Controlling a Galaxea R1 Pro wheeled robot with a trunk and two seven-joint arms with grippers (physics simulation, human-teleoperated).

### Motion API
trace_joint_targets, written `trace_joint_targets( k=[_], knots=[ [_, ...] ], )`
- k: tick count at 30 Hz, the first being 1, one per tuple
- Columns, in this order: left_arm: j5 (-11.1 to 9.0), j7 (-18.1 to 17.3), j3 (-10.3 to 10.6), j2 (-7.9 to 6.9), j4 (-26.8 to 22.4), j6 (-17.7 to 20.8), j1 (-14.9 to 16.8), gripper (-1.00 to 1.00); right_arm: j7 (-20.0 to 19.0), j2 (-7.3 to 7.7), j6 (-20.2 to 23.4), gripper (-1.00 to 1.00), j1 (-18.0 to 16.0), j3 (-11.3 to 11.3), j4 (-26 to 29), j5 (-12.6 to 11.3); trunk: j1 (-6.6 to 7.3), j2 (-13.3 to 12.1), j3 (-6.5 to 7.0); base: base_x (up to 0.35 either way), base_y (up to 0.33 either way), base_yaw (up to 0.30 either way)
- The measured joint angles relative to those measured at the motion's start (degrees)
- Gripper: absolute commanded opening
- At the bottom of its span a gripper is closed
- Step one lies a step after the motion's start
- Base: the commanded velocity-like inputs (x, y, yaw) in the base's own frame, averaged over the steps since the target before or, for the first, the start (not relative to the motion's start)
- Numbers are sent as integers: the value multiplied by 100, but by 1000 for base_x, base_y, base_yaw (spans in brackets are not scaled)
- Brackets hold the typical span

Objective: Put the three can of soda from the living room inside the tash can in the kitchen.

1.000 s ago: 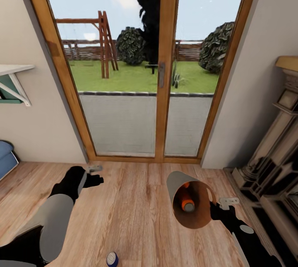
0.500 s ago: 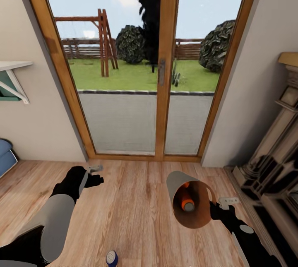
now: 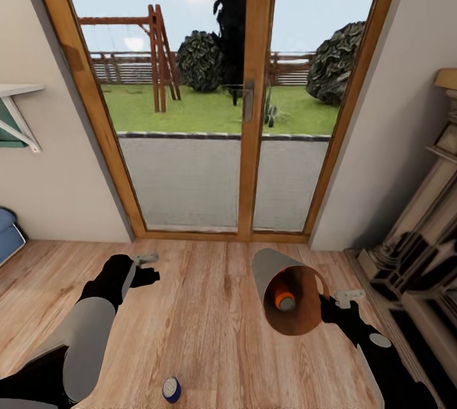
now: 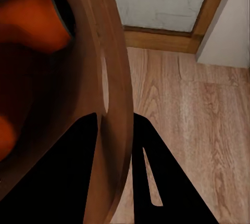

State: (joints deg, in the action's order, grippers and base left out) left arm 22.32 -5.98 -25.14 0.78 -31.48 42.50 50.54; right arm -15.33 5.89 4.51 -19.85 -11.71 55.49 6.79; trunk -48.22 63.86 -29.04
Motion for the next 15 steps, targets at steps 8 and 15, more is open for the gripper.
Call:
trace_joint_targets(
  k=[8, 15],
  knots=[
    [5, 0, 0, 52, -4, 4, 0, 100, -52, -75, 639, -100, -5, -34, 838, 0, -176, 321, -214, 0, 0, 0],
    [9, 7, 0, 109, -6, 5, 0, 100, -71, -86, 1271, -100, -5, -59, 1662, 10, -329, 602, -402, 0, 0, 0]
  ],
)
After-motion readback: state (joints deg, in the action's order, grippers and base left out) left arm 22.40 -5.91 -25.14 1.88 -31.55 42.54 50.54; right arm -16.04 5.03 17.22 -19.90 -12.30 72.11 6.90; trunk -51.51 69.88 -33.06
